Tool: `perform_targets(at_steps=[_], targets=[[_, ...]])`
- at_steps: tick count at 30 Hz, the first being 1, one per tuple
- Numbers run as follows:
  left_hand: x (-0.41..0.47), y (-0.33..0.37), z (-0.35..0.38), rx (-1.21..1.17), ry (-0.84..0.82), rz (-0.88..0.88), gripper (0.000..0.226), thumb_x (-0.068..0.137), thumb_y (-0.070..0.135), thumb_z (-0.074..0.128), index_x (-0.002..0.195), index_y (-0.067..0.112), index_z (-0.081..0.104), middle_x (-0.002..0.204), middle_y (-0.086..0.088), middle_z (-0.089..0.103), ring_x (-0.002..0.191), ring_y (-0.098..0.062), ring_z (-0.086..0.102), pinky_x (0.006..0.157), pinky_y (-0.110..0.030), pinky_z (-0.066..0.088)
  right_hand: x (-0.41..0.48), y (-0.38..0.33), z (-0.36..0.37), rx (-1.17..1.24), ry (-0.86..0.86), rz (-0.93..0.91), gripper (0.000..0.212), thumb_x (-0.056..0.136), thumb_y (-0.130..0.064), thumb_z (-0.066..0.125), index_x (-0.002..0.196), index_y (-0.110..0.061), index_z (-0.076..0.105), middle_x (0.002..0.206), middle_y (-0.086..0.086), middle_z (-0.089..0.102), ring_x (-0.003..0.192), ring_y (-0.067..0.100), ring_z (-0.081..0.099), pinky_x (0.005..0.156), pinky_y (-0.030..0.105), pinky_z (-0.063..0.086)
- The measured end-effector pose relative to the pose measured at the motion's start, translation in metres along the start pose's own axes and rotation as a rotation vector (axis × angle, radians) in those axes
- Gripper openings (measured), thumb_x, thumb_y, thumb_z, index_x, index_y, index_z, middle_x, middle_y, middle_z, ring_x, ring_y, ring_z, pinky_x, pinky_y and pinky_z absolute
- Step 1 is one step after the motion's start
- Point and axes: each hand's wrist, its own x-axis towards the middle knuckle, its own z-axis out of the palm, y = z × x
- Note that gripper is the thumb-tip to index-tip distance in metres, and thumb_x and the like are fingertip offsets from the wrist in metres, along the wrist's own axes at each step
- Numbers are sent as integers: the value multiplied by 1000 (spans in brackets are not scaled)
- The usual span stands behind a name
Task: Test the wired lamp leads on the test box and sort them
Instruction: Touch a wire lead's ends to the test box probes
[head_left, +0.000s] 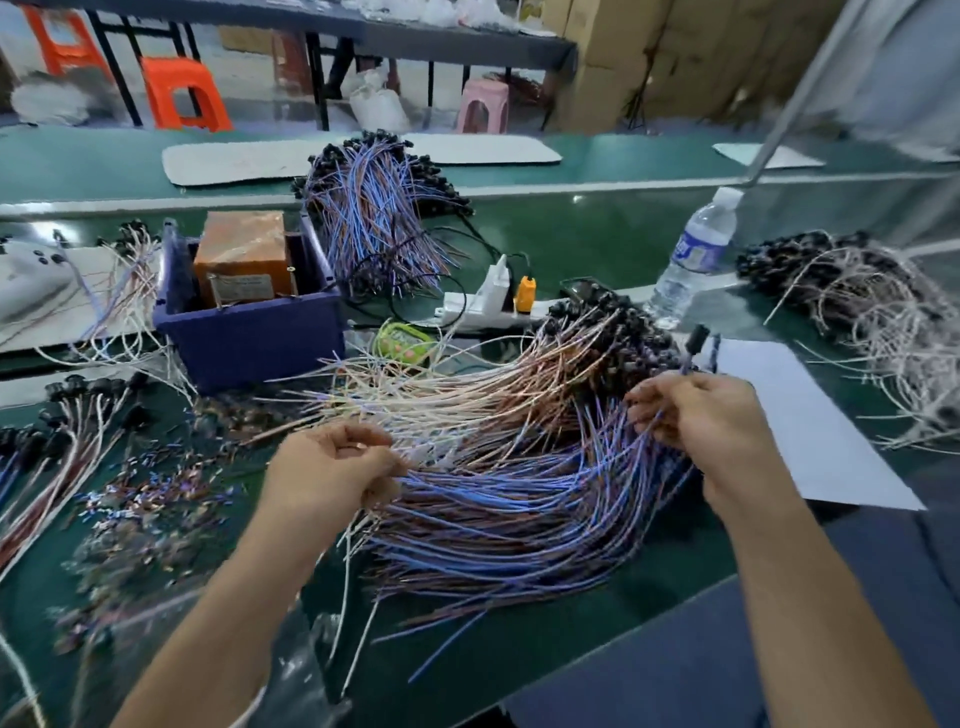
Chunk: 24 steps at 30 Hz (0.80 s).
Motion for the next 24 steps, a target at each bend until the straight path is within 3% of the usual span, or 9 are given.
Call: perform_targets(at_steps=[4,7,9,12,15,16,18,20,24], targets=[[-5,-7,12,336,50,73,20,85,13,78,101,24,73,66,1,76,56,-18,70,68,-39,60,0,6,-7,-125,9,3,33,97,-19,60,69,-14,77,67,3,76,64,19,74,57,29,54],[-14,-2,13,669,178,190,5,80,46,79,81,44,74,65,29,68,63,-7,67,63,-28,50,0,8,-7,-234,4,-9,26,96,-15,63,73,-14,75,63,1,74,57,16,73,56,30,61],[-18,0,13,778,204,278,8,77,54,79,77,50,72,71,40,62,67,-1,63,60,-25,42,0,7,-7,-340,-50,-24,28,97,-14,60,73,-10,73,60,1,73,53,15,72,50,26,58],[-15,-1,23,736,0,446,21,74,49,86,91,51,74,91,39,63,97,-2,57,83,-28,44,2,4,-3,-475,-135,-25,32,99,-14,56,72,-4,71,56,4,71,51,17,71,48,24,56],[-11,2,45,866,-296,520,50,73,53,86,120,47,69,133,30,56,126,-3,48,107,-33,39,4,4,2,-611,-162,-33,39,100,-23,57,72,1,69,56,8,70,50,20,71,54,29,59],[-9,1,52,942,-329,523,56,73,54,85,126,45,67,135,25,59,123,-5,51,105,-32,42,6,4,4,-659,-148,-48,42,100,-28,58,72,2,68,59,11,71,53,25,71,60,34,61],[-4,-4,59,1037,-312,526,52,76,51,85,125,43,70,113,20,69,96,-6,61,86,-26,47,8,5,7,-752,-112,-86,50,98,-40,60,67,-1,65,63,11,70,59,32,68,69,41,60],[0,-8,60,1018,-283,520,36,79,45,85,114,41,77,88,23,66,75,2,59,74,-23,49,9,4,9,-839,-68,-126,55,95,-49,63,61,-6,59,59,8,64,56,29,62,64,38,54],[4,-12,58,950,-282,501,23,79,45,85,102,41,80,84,24,67,74,4,61,74,-26,55,-2,2,16,-1006,213,-322,57,94,-60,60,59,-15,58,50,0,48,49,24,46,58,31,35]])
